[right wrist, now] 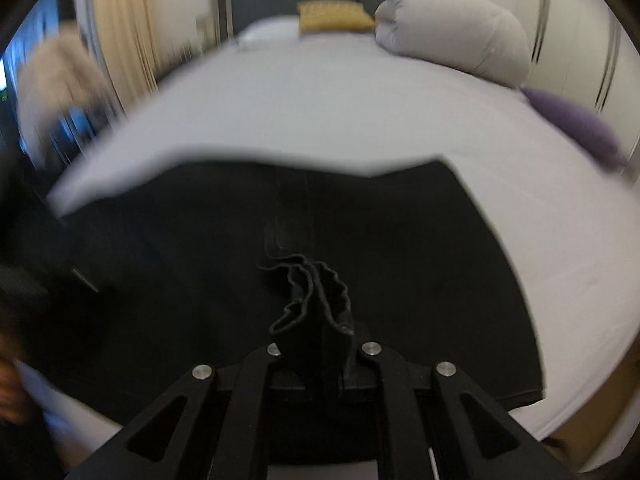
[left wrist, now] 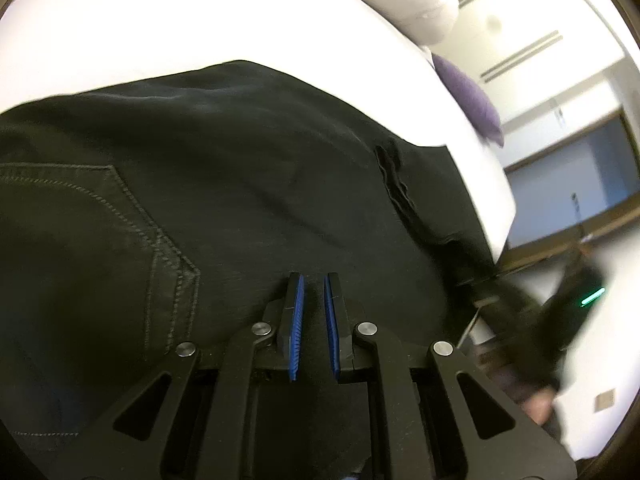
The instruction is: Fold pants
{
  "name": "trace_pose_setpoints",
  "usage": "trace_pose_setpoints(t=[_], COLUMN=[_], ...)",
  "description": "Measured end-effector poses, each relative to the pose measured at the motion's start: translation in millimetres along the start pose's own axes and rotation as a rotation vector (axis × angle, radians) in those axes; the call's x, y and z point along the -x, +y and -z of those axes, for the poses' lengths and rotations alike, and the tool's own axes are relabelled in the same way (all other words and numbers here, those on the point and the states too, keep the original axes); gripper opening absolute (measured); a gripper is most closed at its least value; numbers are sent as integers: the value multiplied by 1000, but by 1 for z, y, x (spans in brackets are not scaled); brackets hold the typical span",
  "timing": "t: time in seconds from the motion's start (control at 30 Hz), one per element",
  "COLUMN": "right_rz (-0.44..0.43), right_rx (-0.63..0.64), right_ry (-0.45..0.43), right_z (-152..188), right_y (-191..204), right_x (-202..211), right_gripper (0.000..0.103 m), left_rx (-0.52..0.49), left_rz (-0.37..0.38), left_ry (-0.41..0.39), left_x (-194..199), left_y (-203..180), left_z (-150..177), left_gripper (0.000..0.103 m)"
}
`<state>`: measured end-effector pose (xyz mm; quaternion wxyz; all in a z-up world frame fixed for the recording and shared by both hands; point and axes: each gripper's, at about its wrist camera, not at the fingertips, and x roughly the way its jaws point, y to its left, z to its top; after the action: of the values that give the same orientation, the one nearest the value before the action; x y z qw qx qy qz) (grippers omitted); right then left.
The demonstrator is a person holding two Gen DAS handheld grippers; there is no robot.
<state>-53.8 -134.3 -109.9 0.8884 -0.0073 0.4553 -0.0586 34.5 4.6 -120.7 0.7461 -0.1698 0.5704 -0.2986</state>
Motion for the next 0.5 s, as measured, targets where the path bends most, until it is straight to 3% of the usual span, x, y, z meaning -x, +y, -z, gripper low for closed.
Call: trace_pose_setpoints(t=[0.07,0.13,0.17,0.2,0.27,0.5], right_rz=[-1,11,23,28,29,51], right_rx=[-13,-4,9,19,33,154], right_ry=[-2,-5,-16,-31,-63,-143], right_z=[0,-1,-2,-3,-5,-13], right_y=[-2,-1,3,6,13,57], right_x=[3,8,13,20,33,66], right_gripper=[9,9,9,9,9,9], left_rx=[34,67,100,126,149,212], left_rz=[28,57,84,110,149,264], left_ry=[-17,-32,-39,-48,-77,-21], left_x=[8,11,12,14,17,18], left_y=[6,11,13,16,16,14], left_z=[-3,-8,-10,-13,-18,-49], left_gripper=[11,22,42,72,86,91])
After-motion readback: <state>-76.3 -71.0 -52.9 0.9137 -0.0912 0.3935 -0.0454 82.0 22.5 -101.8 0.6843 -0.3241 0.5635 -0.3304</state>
